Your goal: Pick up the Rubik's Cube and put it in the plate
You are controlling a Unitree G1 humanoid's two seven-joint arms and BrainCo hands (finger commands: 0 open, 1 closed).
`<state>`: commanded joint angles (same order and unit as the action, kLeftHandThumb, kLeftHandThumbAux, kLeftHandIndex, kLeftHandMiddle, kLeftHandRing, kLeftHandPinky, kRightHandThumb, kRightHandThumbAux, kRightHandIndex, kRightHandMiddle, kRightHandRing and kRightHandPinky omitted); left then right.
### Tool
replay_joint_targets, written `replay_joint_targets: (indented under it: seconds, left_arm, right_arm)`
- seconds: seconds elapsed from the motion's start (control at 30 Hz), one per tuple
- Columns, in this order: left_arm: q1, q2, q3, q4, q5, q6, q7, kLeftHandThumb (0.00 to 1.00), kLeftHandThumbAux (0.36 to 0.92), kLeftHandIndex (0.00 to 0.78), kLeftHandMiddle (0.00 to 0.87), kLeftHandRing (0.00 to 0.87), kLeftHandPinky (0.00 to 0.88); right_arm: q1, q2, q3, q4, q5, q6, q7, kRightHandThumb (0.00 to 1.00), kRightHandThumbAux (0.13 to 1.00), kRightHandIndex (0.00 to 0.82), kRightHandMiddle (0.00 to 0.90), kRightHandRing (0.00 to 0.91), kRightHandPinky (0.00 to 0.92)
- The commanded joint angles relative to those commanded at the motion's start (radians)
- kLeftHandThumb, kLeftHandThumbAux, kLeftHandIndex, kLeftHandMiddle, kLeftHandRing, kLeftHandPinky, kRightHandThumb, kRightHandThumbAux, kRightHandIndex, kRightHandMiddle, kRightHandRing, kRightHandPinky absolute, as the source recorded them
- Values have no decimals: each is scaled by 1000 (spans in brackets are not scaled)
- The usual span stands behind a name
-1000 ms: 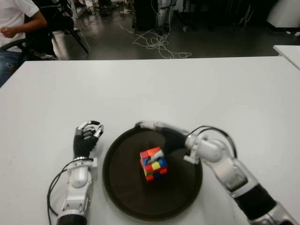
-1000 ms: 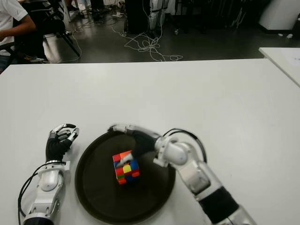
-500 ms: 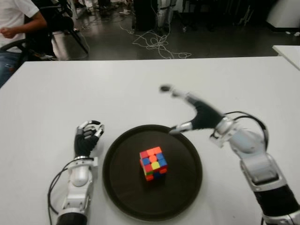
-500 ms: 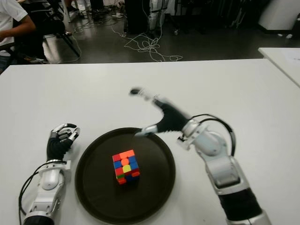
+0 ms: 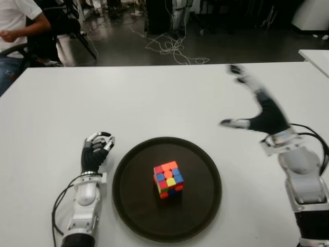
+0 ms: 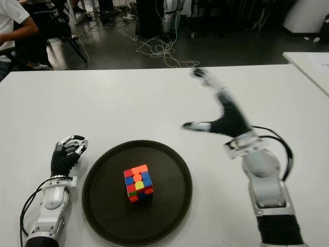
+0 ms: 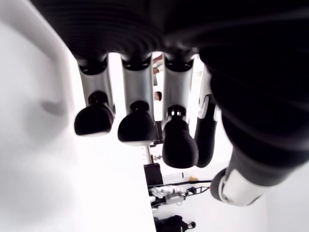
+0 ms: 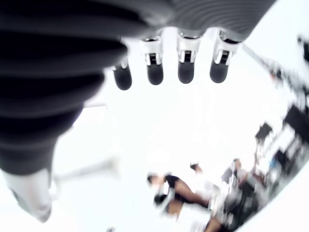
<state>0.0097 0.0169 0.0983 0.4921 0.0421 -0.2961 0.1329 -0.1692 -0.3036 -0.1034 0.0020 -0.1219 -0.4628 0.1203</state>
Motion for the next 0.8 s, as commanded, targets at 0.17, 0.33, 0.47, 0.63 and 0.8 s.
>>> replay_joint_targets:
  seconds: [0.17, 0.33, 0.47, 0.63, 0.8]
  left_arm:
    - [-2, 5, -3, -3, 5, 18, 1, 703, 707, 442, 805, 824, 802]
    - [-4, 9, -4, -7, 10, 27, 8, 702, 708, 442, 805, 825, 806]
    - [-6, 12, -4, -7, 15, 30, 14, 702, 707, 443, 808, 829, 814]
    - [-7, 15, -5, -4, 18, 25, 16, 702, 707, 443, 810, 832, 816]
    - [-5, 16, -5, -3, 15, 13, 8, 702, 707, 443, 811, 830, 811]
  right_arm:
    - [34, 31, -17, 0, -39, -42, -82, 0, 734, 0, 0, 0, 0]
    - [71, 40, -33, 60, -81, -67, -151, 0, 754, 0, 0, 0, 0]
    - [112, 55, -31, 88, -123, -78, -204, 0, 771, 0, 0, 0, 0]
    - [158, 71, -24, 125, -147, -87, -252, 0, 806, 0, 0, 0, 0]
    - [197, 102, -24, 197, -134, -71, -283, 0, 865, 0, 0, 0, 0]
